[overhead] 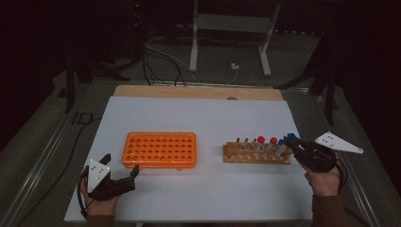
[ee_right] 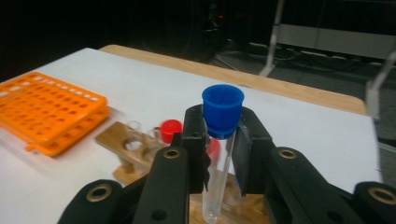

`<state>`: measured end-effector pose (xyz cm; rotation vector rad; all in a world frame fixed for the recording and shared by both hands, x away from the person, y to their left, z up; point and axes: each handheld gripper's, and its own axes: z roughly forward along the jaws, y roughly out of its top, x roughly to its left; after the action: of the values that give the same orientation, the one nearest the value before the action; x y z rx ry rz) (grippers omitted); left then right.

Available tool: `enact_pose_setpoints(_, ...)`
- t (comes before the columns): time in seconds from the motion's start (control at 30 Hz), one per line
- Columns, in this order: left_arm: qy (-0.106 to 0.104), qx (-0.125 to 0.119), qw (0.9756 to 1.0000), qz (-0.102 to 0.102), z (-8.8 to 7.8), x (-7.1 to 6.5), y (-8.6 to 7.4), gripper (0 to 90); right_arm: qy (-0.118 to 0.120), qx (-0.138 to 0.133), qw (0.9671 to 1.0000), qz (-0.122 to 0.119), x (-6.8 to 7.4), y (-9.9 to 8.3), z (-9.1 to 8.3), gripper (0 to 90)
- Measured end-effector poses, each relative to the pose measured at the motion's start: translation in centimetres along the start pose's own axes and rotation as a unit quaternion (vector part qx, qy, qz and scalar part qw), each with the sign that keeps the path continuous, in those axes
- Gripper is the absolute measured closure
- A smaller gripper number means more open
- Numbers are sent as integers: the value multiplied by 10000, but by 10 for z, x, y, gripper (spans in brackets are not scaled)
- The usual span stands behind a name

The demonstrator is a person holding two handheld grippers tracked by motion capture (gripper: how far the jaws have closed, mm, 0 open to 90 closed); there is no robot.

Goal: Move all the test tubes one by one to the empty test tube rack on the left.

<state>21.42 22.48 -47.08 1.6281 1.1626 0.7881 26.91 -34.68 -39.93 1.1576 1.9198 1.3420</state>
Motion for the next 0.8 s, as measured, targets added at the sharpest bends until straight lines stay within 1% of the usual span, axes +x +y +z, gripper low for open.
enact_pose_setpoints(0.03,-40,2,10000,-23,1,-1,0,5,130,-4,9999,6,4,0,3,766)
enact_pose_setpoints(0.07,-60,1,10000,-37,1,-2,1,5,130,-4,9999,6,4,0,3,766)
enact_pose_setpoints(0.1,-106,5,9999,-56,2,-4,2,5,242,21,9997,-1,8,-1,7,765)
enact_pose_setpoints(0.13,-160,21,9998,-66,3,-6,3,5,281,33,9996,-17,10,-1,9,765)
enact_pose_setpoints(0.2,-251,92,9996,-21,7,-12,7,5,401,30,9992,-14,15,-1,13,765)
enact_pose_setpoints(0.27,-402,142,9991,-2,11,-16,11,5,487,30,9988,-16,19,0,17,766)
enact_pose_setpoints(0.3,-486,149,9987,27,13,-20,14,5,535,37,9986,-33,22,0,19,765)
enact_pose_setpoints(0.33,-611,105,9980,147,18,-27,19,5,592,45,9982,-56,25,1,22,765)
enact_pose_setpoints(0.37,-611,105,9980,147,18,-27,19,5,616,54,9981,-75,27,1,24,765)
enact_pose_setpoints(0.4,-658,89,9976,217,21,-32,23,5,670,62,9977,-87,30,2,26,765)
enact_pose_setpoints(0.43,-705,69,9972,246,23,-36,25,5,670,62,9977,-87,30,2,26,765)
enact_pose_setpoints(0.47,-768,62,9966,275,26,-39,28,4,731,64,9972,-110,34,2,31,765)
enact_pose_setpoints(0.5,-857,78,9958,298,31,-46,32,5,765,68,9970,-105,36,2,33,765)
enact_pose_setpoints(0.53,-857,78,9958,298,31,-46,32,5,765,68,9970,-105,36,2,33,765)
enact_pose_setpoints(0.57,-899,88,9954,321,35,-50,35,5,834,76,9965,-82,40,2,38,765)
enact_pose_setpoints(0.6,-929,96,9950,352,38,-54,37,5,834,76,9965,-82,40,2,38,765)
enact_pose_setpoints(0.63,-972,85,9945,375,41,-57,39,5,894,104,9959,-107,43,2,42,765)
enact_pose_setpoints(0.67,-1001,70,9942,384,44,-60,41,5,894,104,9959,-107,43,2,42,765)
enact_pose_setpoints(0.73,-1048,62,9937,394,49,-65,44,5,976,129,9951,-131,49,3,48,765)
enact_pose_setpoints(0.8,-1094,41,9931,414,54,-70,46,5,993,137,9949,-139,51,3,49,765)
